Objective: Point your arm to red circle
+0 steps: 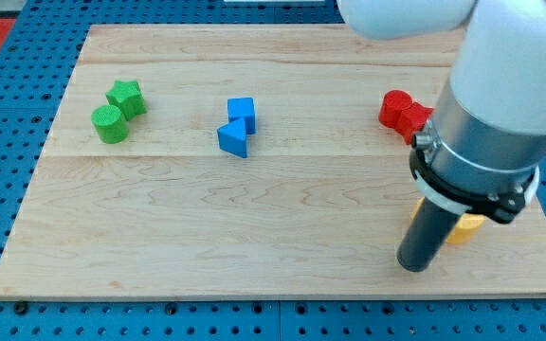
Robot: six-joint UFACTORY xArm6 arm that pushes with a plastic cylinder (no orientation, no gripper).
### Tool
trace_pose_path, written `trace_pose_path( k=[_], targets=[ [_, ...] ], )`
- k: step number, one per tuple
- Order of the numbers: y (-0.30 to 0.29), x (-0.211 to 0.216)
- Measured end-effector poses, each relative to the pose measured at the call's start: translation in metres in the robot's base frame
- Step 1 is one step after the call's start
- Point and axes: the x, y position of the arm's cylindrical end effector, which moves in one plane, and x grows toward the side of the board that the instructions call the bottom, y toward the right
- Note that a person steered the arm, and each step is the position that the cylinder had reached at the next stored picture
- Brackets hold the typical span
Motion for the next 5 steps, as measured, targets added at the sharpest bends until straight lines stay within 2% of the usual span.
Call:
trace_pose_path(
  k=[1, 2, 3, 4, 5],
  targets=[
    [-0.057, -0.012],
    [-0.103, -0.068],
    [-0.106, -0.134],
    [-0.103, -0.168],
    [-0.118, -0.176]
  ],
)
